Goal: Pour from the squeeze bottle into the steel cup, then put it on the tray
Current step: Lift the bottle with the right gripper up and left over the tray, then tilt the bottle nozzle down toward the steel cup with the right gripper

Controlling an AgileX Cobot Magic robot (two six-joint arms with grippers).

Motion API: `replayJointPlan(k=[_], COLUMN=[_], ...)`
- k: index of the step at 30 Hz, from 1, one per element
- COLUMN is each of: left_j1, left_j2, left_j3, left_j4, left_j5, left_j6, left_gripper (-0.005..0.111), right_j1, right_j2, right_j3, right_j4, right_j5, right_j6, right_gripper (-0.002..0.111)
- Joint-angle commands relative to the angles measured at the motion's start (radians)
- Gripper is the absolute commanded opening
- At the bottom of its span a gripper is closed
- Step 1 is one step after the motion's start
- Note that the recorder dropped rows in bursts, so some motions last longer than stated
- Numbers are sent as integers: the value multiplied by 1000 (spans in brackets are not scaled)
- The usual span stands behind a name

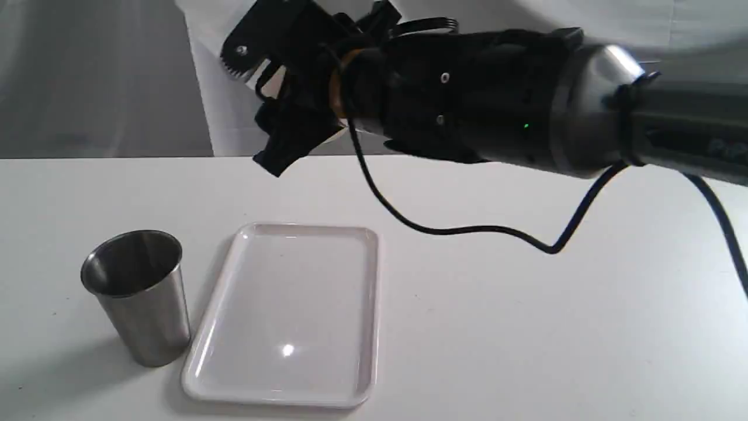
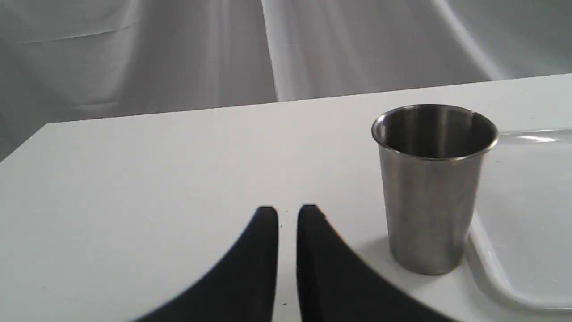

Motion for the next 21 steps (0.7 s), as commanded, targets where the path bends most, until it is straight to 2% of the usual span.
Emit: replayJointPlan(k=[1, 9, 21], left_j1=[3, 3, 3], left_j2=[-5, -5, -5], left_j3=[4, 4, 4], left_j4=[0, 0, 0], left_j5=[-8, -8, -8], left_j6=[-3, -3, -3], left_gripper=[8, 8, 8], right_j1=[32, 61, 107], right_j2=[3, 46, 75], right_j3=[-13, -13, -13], right_j4=[-178, -262, -284], right_j5=[-28, 112, 192], right_j6=[105, 119, 18], right_gripper=[0, 0, 0])
